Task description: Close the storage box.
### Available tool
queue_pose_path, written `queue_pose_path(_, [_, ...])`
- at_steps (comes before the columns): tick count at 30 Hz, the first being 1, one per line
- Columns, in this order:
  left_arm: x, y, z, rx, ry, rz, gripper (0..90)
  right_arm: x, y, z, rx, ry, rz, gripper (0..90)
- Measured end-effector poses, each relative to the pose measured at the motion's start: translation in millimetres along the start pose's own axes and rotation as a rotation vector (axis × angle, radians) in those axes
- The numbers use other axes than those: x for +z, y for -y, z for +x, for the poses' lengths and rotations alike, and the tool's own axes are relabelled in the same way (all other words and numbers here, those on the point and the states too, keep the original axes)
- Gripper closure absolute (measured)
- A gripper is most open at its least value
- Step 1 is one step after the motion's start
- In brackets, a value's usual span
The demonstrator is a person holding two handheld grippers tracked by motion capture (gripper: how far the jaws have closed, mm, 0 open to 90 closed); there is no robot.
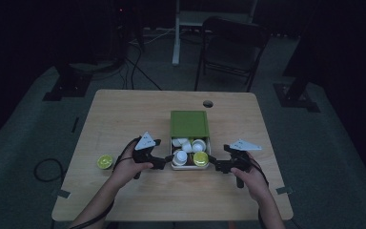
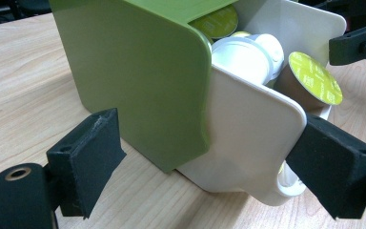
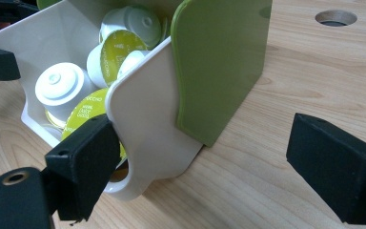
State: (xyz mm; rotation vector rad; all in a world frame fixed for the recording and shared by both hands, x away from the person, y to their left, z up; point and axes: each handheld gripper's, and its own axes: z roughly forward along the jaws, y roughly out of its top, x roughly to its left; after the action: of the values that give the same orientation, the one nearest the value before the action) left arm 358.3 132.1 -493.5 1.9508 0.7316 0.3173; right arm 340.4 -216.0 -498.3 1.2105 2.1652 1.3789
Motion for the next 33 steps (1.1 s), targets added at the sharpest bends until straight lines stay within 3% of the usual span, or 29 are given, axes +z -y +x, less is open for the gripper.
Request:
queue_pose_path(19, [3.5, -2.3, 6.1, -0.014, -0.016, -0.002, 13.6, 6.6, -10.0, -4.1, -0.028, 0.015, 0.026, 10.9])
queue_pose_path(33, [7.1, -5.0, 12.1, -0.02, -0.03, -0.003, 13.6, 13.2, -11.1, -7.2, -0.011, 0.016, 0.024, 10.9])
